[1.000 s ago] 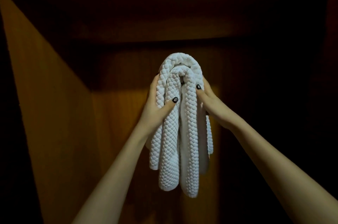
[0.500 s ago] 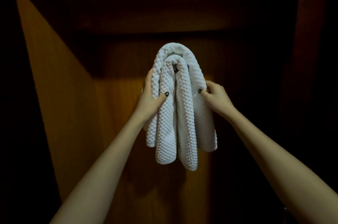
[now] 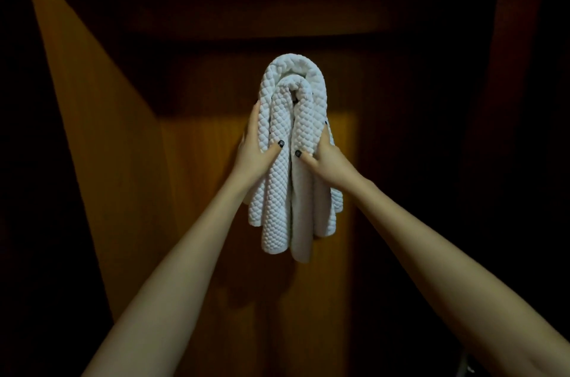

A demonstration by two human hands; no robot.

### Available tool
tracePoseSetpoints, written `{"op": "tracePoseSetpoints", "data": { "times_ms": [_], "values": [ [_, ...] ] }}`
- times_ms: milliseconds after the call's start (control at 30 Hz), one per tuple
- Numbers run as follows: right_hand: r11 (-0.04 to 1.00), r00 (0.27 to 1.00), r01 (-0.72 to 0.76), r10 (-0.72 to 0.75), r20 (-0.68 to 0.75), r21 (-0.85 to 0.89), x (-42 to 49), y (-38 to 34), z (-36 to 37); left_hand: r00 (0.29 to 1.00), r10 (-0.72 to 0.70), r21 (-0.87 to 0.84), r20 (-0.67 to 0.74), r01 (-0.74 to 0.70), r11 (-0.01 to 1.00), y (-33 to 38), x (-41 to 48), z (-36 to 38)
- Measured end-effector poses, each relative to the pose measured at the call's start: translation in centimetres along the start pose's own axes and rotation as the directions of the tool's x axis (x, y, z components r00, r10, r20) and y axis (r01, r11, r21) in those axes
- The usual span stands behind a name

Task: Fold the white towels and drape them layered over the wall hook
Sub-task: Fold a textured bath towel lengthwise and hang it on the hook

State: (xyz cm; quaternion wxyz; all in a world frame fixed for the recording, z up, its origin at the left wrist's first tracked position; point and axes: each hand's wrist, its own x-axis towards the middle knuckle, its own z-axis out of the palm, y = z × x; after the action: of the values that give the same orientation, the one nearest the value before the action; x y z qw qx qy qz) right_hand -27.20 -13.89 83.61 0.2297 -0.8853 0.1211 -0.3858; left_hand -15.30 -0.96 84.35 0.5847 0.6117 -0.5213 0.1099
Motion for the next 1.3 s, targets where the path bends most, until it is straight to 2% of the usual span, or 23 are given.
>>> {"op": "tracePoseSetpoints", "data": {
  "times_ms": [67,133,200,300,400,567,733,833,1100,1300],
  "values": [
    [1.000,1.000,0.002,-0.002,0.023,0.023,-0.7,-0.2,-0.7,1.000,-0.020,0.001,-0.024,0.020,1.000,0.1,-0.9,0.2],
    [0.999,1.000,0.017,-0.017,-0.009,0.030,-2.4,-0.1,-1.3,0.997,-0.025,0.103,-0.072,0.032,0.994,0.3,-2.9,0.6],
    [0.999,0.998,-0.028,0.027,-0.049,-0.026,-4.5,0.1,-1.6,0.998,0.007,0.224,-0.062,0.007,0.975,0.5,-5.2,1.1],
    [0.983,0.989,-0.144,0.138,-0.057,-0.114,-9.1,0.0,-1.0,1.000,0.024,0.359,-0.003,-0.021,0.933,1.0,-8.7,1.5],
    [0.971,0.981,-0.190,0.195,0.020,-0.145,-15.4,0.0,-0.3,0.998,-0.045,0.382,0.049,0.023,0.924,1.5,-13.9,2.6],
    [0.925,0.927,-0.317,0.349,0.136,-0.211,-28.1,1.0,0.2,0.955,-0.180,0.435,0.237,0.062,0.898,2.2,-25.0,5.5],
    [0.841,0.815,-0.434,0.520,0.257,-0.324,-41.1,2.8,-1.2,0.850,-0.293,0.414,0.437,0.099,0.905,3.8,-34.7,9.8],
    [0.764,0.730,-0.509,0.627,0.272,-0.397,-47.8,4.4,-2.7,0.775,-0.323,0.393,0.543,0.105,0.913,5.1,-40.1,13.1],
    [0.410,0.387,-0.781,0.910,0.151,-0.472,-64.3,5.9,-5.3,0.512,-0.290,0.338,0.809,-0.002,0.941,7.2,-52.7,20.8],
    [0.247,0.232,-0.868,0.969,0.089,-0.431,-74.2,5.7,-3.4,0.363,-0.204,0.233,0.909,-0.037,0.972,5.9,-61.4,22.9]
  ]
}}
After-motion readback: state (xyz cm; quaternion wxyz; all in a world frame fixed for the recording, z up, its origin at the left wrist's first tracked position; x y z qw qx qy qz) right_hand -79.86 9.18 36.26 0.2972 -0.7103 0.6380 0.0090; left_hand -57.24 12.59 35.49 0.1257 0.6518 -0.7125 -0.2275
